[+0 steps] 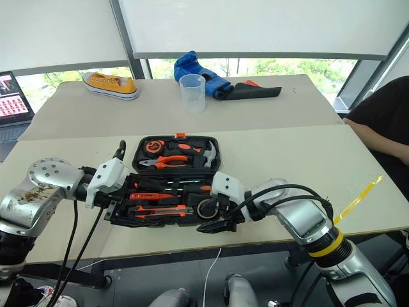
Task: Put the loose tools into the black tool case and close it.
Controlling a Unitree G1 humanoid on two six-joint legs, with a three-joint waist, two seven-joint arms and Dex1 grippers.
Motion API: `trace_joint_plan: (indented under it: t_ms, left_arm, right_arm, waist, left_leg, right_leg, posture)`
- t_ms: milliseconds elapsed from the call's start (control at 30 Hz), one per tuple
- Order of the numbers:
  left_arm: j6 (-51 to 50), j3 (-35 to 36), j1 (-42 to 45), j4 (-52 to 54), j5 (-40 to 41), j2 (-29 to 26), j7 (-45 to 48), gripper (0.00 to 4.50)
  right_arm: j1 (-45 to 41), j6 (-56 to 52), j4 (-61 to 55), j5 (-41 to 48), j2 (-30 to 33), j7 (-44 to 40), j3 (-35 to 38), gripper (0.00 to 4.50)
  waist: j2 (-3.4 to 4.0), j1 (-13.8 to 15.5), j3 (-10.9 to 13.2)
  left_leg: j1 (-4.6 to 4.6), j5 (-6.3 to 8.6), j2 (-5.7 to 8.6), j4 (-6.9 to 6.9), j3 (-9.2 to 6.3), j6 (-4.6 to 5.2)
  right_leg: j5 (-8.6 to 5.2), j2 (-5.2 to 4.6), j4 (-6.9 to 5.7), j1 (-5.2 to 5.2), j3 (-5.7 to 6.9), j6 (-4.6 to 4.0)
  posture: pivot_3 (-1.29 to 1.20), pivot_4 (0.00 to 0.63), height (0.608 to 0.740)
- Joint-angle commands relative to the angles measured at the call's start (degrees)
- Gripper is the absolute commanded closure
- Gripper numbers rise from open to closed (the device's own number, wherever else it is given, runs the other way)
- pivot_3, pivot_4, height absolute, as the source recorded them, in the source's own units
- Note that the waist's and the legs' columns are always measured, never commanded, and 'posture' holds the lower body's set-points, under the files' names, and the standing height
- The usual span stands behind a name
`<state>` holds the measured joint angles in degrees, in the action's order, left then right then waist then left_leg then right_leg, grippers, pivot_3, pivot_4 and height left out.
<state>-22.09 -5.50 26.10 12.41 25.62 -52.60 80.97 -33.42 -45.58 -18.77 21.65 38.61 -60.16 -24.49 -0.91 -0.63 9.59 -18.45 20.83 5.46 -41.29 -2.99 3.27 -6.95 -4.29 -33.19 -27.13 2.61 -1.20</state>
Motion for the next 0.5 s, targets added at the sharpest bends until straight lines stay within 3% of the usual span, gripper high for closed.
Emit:
trace_joint_plan:
  t_ms: [33,167,267,367,400,500]
  left_arm:
    - [1.9,1.2,0.4,-0.6,-0.9,-0.3,-0.3,0.0]
    - [1.6,2.2,0.0,-2.3,-1.7,-0.1,-2.4,0.0]
    - [-0.9,6.6,-1.7,-7.6,-1.8,0.3,-8.4,0.0]
    - [-0.1,11.1,-3.6,-14.5,-3.0,-0.2,-12.9,0.69]
    - [1.1,12.2,-4.4,-16.9,-4.1,-0.8,-14.0,1.2]
    - [4.9,13.5,-6.2,-22.7,-7.6,-2.3,-16.2,2.14]
  right_arm:
    - [-1.3,0.6,-1.7,0.8,0.9,-1.5,2.1,1.26]
    - [-0.8,-0.5,-1.4,2.9,1.3,-1.4,6.3,1.26]
    - [0.3,-2.7,1.1,7.1,0.9,1.1,15.1,1.95]
    - [2.8,-0.1,4.2,5.1,2.7,3.1,18.9,2.98]
    - [3.5,1.0,5.7,4.3,2.9,3.9,20.0,3.44]
    - [4.3,3.9,10.3,2.6,2.8,5.8,22.1,4.28]
  waist:
    - [0.0,0.0,0.0]
    - [0.0,0.0,0.0]
    - [0.0,0.0,0.0]
    - [0.0,0.0,0.0]
    - [0.01,0.0,0.0]
    - [0.01,-0.1,0.0]
  left_leg:
    - [0.0,0.0,0.0,0.0,0.0,0.0]
    - [0.0,0.0,0.0,0.0,0.0,0.0]
    - [0.0,0.0,0.0,0.01,0.0,0.0]
    - [0.03,0.0,0.0,0.02,-0.01,0.0]
    - [0.05,0.0,0.0,0.04,-0.01,0.0]
    - [0.09,0.0,0.0,0.18,0.07,0.0]
  right_leg:
    - [0.0,0.0,0.0,0.0,0.0,0.0]
    - [0.0,0.0,0.0,0.0,0.01,0.0]
    - [0.0,0.0,0.0,0.0,-0.01,0.0]
    - [0.0,0.05,-0.01,-0.01,0.01,0.0]
    - [0.0,0.06,-0.01,-0.01,0.01,0.0]
    - [0.0,0.07,-0.01,-0.05,0.0,0.0]
  posture:
    - [0.0,0.15,0.731]
    - [0.0,0.15,0.731]
    - [0.0,0.15,0.731]
    - [0.0,0.15,0.731]
    - [0.0,0.15,0.731]
    - [0.0,0.15,0.731]
